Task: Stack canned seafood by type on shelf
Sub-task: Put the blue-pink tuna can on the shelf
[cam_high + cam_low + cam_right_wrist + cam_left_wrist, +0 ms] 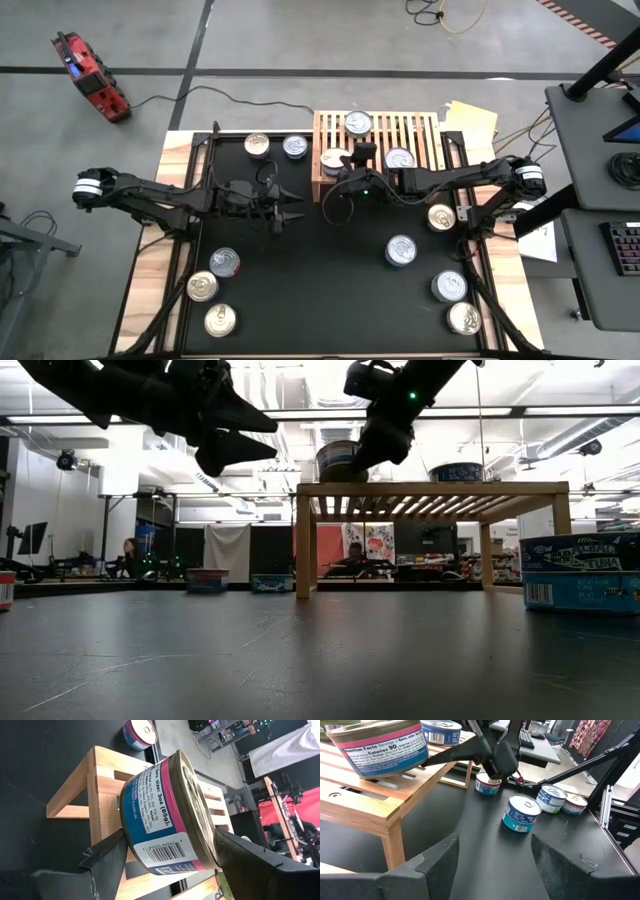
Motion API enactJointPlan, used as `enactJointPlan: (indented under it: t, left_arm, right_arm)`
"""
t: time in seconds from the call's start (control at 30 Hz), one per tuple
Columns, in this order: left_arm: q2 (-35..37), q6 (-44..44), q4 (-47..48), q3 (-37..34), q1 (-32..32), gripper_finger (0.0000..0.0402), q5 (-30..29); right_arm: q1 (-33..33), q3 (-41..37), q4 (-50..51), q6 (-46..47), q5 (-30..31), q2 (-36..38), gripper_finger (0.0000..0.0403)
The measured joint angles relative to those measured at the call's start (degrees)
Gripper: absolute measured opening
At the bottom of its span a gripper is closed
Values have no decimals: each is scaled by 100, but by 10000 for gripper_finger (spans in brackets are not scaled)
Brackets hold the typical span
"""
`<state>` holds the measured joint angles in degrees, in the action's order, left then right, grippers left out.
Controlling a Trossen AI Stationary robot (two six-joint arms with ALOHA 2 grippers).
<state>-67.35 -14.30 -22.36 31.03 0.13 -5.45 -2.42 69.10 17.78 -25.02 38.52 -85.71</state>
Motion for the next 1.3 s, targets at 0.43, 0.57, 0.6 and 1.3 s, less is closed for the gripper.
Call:
enactJointPlan:
  t: [0.43, 0.57, 0.6, 1.3]
  left_arm:
    - [0, -83, -40, 0, 1, 233, 2]
    - [0, -128, -40, 0, -4, 233, 2]
    - [0, -131, -40, 0, -8, 233, 2]
    - [0, -273, -61, 0, -10, 233, 17]
  right_arm:
    - [-4, 0, 6, 771, -10, 0, 279]
    - [2, 0, 26, 689, -354, 0, 288]
    - [2, 0, 29, 687, -405, 0, 290]
    - [255, 683, 562, 1108, -432, 175, 282]
